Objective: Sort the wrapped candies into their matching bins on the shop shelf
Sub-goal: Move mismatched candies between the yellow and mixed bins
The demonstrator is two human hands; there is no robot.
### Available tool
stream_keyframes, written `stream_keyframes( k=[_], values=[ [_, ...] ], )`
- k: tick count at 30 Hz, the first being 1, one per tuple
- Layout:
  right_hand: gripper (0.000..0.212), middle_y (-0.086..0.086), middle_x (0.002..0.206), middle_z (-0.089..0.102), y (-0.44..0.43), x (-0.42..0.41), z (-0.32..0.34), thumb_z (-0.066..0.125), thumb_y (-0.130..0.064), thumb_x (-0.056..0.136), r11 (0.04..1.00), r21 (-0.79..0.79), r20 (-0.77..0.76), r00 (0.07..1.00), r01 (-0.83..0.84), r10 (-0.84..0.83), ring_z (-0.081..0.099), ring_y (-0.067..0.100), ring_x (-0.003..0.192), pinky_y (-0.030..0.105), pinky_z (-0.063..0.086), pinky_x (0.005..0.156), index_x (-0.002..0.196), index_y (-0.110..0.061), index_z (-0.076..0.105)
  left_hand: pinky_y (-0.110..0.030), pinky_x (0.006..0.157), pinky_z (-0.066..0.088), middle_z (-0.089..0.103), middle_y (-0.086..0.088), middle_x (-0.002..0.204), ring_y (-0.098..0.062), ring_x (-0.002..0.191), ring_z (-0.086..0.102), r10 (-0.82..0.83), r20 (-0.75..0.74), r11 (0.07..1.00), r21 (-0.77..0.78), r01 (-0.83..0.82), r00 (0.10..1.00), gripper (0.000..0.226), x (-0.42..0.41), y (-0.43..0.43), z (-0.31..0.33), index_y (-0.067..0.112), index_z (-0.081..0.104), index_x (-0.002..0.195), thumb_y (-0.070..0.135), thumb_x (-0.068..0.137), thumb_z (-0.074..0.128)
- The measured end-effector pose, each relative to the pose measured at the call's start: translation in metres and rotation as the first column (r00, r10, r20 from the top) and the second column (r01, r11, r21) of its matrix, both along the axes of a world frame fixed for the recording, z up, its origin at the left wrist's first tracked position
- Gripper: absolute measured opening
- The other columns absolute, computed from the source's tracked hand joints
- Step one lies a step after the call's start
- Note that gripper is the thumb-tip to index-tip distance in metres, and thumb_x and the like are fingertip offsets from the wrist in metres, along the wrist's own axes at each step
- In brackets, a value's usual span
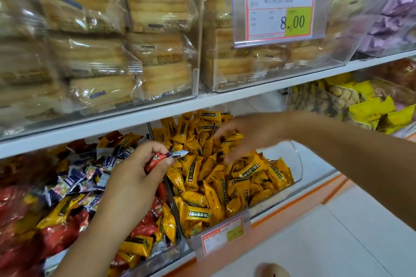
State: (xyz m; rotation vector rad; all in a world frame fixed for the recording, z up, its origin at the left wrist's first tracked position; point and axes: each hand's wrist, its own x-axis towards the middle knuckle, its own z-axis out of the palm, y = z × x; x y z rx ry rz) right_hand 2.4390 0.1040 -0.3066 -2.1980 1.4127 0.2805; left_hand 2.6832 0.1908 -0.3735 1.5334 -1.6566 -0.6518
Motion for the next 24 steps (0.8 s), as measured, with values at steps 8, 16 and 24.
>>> stream_keyframes(
  k=[8,16,24],
  values=[
    [0.091,-0.013,0.157,-0.011,0.021,0.025,-0.083,0.063,-0.075,0.067,0.966,-0.234,-0.125,0.989,-0.106,0.078,-0.003,0.032,0.144,0.062,0.020,0.110,0.140,-0.059,0.011,-0.044,0.067,0.052,0.065,0.005,0.077,-0.017,0.063,0.060,-0.003,0.011,1.000,-0.014,0.003,1.000,0.004,0.001,0.000,-0.002,0.038,0.055,0.090,0.035,0.090,0.058],
    [0.090,-0.006,0.156,0.023,-0.006,-0.017,-0.029,0.066,-0.060,0.076,0.978,-0.035,0.131,0.971,0.207,-0.201,0.032,0.021,0.139,0.033,0.031,0.111,0.148,-0.044,0.015,-0.048,0.072,0.053,0.068,0.005,0.085,-0.013,0.067,0.061,-0.052,-0.045,0.998,0.020,0.053,0.998,0.006,0.006,-0.003,-0.003,0.040,0.055,0.090,0.035,0.089,0.057],
    [0.069,0.009,0.159,-0.009,0.051,0.025,-0.088,0.035,-0.046,0.100,0.953,-0.257,-0.229,0.948,0.159,-0.220,0.025,0.047,0.137,0.053,0.025,0.112,0.148,-0.041,-0.014,-0.039,0.067,0.053,0.065,0.009,0.077,-0.006,0.066,0.060,-0.058,-0.055,0.998,0.010,0.059,0.997,0.004,0.005,0.004,-0.001,0.033,0.058,0.089,0.030,0.091,0.059]
  ],
)
